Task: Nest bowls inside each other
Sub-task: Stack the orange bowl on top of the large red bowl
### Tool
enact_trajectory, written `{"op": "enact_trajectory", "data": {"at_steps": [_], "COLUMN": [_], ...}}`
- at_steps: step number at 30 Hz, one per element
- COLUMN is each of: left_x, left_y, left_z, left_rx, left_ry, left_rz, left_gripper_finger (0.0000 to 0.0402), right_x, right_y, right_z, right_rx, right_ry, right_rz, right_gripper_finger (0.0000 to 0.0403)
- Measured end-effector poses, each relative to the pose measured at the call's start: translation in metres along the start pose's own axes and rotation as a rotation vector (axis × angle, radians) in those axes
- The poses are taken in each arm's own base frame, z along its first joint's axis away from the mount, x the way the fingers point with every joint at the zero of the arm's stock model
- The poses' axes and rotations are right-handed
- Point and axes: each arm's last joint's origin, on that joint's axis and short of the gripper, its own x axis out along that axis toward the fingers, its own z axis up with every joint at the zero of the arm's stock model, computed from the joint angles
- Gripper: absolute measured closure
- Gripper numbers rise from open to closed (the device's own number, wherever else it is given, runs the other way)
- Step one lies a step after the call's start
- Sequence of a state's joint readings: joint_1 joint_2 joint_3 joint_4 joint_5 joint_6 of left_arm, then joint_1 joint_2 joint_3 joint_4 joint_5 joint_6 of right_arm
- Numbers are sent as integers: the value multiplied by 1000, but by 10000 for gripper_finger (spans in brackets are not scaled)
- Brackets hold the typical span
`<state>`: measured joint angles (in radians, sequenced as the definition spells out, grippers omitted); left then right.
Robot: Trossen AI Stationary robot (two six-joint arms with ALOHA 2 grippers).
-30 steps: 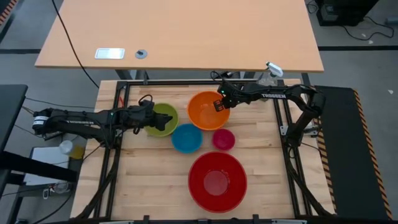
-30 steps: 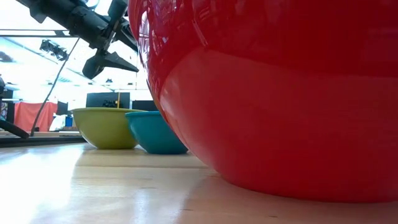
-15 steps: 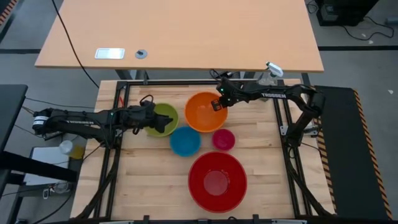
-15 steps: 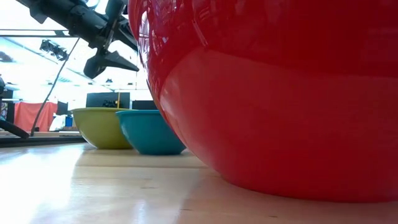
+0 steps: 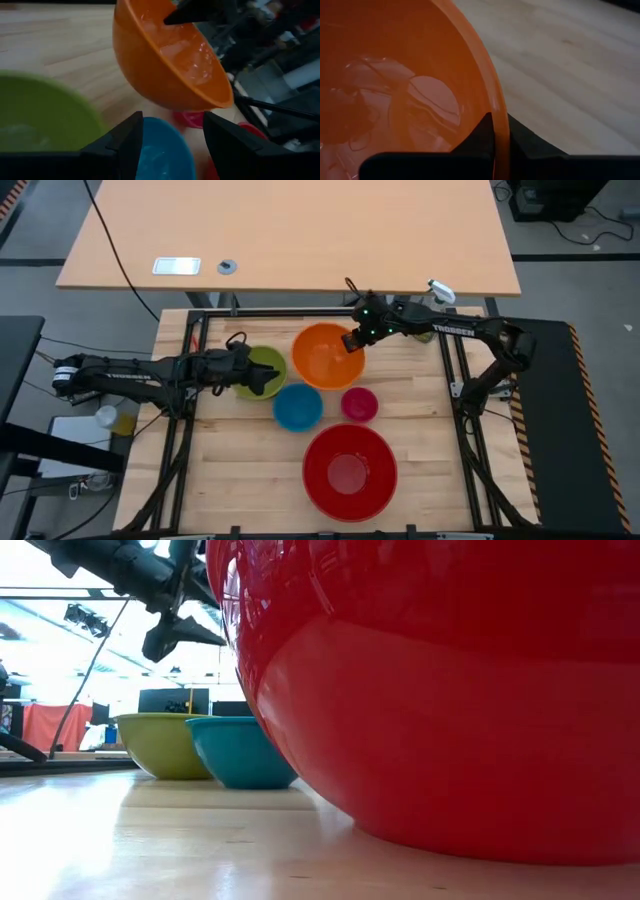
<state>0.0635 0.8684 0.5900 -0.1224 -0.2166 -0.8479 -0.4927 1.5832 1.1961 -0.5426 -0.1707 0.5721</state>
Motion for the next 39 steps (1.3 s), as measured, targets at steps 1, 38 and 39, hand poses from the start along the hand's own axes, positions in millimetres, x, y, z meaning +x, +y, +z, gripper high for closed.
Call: {"op": "enact_trajectory", "data": {"at_steps": [1, 38, 39], "left_x": [0, -15, -15], "left_y": [-2, -43, -43], "left_z": [1, -18, -19], "left_rx": [9, 351, 352], "left_ry": [-5, 142, 143], "left_rz": [-27, -540, -534], "left_gripper_finger": [193, 193, 193], "right_x": [-5, -25, -22], "right_y": [3, 150, 150], "right_z": [-1, -196, -199], "right_rx": [-8, -587, -589], "right_ry": [3, 315, 324], "right_rz": [31, 227, 212], "right_gripper_finger": [374, 373, 374]}}
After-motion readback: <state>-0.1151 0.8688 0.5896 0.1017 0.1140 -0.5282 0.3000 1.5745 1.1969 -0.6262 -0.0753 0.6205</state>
